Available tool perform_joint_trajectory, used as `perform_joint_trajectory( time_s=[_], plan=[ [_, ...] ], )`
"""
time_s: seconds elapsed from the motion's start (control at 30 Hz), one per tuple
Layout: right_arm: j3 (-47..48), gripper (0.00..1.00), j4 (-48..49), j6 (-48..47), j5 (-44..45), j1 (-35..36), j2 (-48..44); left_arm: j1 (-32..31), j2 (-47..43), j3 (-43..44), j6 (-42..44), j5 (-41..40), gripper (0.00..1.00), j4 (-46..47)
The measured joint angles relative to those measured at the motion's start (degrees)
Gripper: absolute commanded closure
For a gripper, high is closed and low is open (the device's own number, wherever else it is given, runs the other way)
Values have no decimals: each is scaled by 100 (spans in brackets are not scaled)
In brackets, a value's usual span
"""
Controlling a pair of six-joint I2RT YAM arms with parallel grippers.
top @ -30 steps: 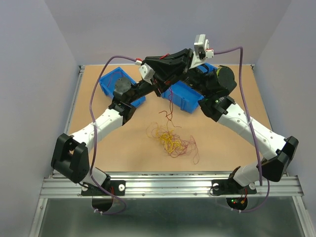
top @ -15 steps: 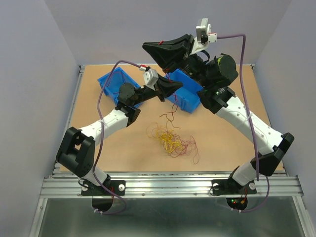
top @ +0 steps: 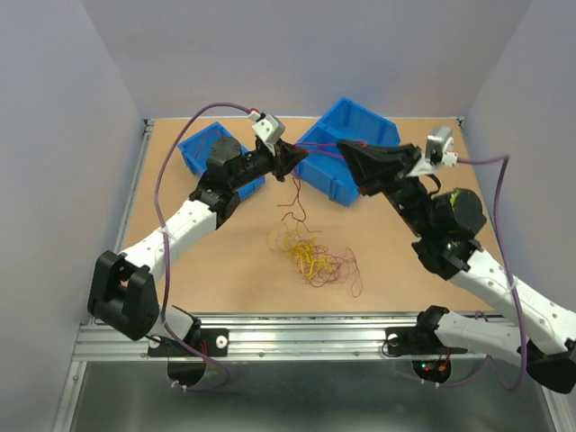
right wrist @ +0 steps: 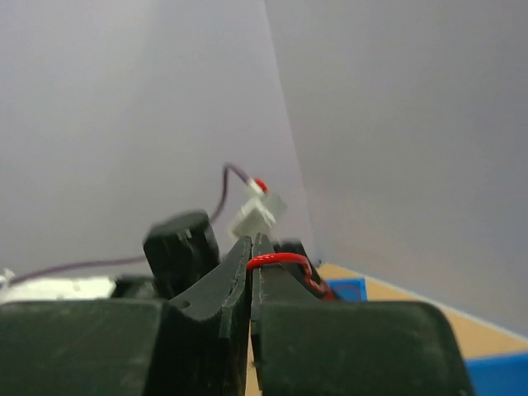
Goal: Untangle the cables
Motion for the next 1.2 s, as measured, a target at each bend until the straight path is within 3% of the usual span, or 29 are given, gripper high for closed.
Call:
perform_joint_trajectory(
  time_s=[0.13, 0.27, 0.43, 0.57, 0.67, 0.77, 0.87, 1.0, 1.1, 1.13, 1.17, 1.2],
  plan=[
    [-1589, 100, 20, 144, 422, 0, -1113, 275, -446, 260, 417, -306, 100, -955],
    [-2699, 99, 31, 284, 761, 0, -1412, 323, -693, 520, 673, -586, 100, -1714],
    [-3595, 99, 146, 579, 1095, 0, -800, 291, -933, 542, 831, -828, 100, -2435],
    [-3840, 99, 855, 763, 1003, 0, 118, 304, -1091, 323, 798, -986, 100, -2767],
    [-3849, 87, 1318, 745, 754, 0, 739, 321, -1274, 46, 774, -1147, 100, -2785],
    [-3888, 42, 1582, 520, 367, 0, 1134, 372, -1436, -146, 752, -1307, 100, -2680],
    [-4085, 26, 1808, 295, -61, 0, 1412, 501, -1572, -151, 728, -1443, 100, -2323],
    [-4242, 20, 2037, 11, -682, 0, 1971, 575, -1718, -151, 682, -1473, 100, -1998],
    [-4225, 20, 2352, -149, -1005, 0, 2446, 570, -1759, -151, 651, -1438, 100, -1915],
    [-4188, 26, 2426, -181, -1093, 0, 2643, 568, -1764, -151, 647, -1416, 100, -1912],
    [-4148, 43, 2470, -205, -1161, 0, 2780, 568, -1764, -151, 645, -1405, 100, -1910],
    [-4113, 52, 2496, -243, -1200, 0, 2896, 568, -1768, -151, 638, -1399, 100, -1912]
  ],
)
